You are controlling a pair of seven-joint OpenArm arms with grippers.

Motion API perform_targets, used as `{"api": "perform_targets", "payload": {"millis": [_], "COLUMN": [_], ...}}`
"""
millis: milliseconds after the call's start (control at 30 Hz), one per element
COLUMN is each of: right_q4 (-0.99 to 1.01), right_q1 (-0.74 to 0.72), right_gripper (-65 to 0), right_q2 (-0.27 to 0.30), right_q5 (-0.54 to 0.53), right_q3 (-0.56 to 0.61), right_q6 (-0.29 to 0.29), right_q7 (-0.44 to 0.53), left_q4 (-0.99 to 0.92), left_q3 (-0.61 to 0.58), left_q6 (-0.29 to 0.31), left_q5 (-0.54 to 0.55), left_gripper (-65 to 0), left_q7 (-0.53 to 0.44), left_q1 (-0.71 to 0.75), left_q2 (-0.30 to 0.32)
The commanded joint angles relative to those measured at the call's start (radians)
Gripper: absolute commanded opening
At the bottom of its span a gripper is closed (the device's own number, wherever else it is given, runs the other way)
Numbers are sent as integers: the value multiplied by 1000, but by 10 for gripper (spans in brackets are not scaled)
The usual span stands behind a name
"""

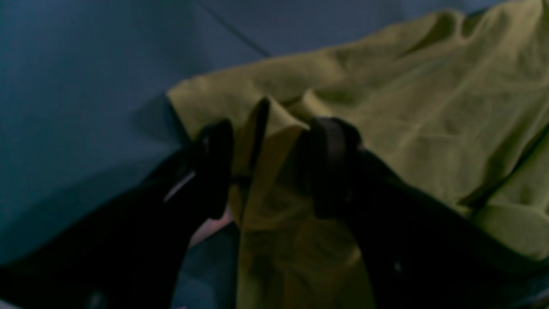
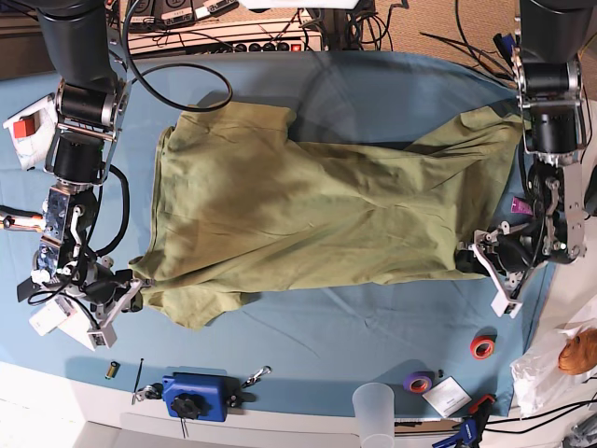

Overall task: Layout the t-shirt on the table in an organized manner, then fold the t-shirt properly
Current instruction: 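Grasp the shirt hem corner with the left gripper and pull it outward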

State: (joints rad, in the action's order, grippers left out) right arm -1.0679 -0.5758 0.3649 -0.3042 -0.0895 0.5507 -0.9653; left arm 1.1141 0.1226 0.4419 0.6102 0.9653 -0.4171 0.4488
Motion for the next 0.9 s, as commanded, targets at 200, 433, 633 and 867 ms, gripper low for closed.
{"api": "perform_targets", "payload": {"millis": [200, 433, 633, 867], "right_q4": [-19, -19, -19, -19], "right_q1": [-6, 11, 11, 11], "right_gripper": [-565, -565, -565, -565], "right_q2": [15, 15, 14, 15], "right_q5": [-9, -9, -9, -9], "right_q3": [-4, -4, -4, -4], "right_q6": [3, 3, 3, 3], "right_q7": [29, 37, 66, 69], "left_q4": [-18, -18, -19, -129], "left_q3": [2, 2, 2, 2], "left_q6": [4, -29, -118, -235], "left_q5": [4, -58, -229, -309], "left_gripper": [-650, -650, -650, -650], "left_q7": [-49, -215, -325, -520], "left_q1": [-26, -56, -130, -197], "left_q2": [5, -6, -6, -6]}}
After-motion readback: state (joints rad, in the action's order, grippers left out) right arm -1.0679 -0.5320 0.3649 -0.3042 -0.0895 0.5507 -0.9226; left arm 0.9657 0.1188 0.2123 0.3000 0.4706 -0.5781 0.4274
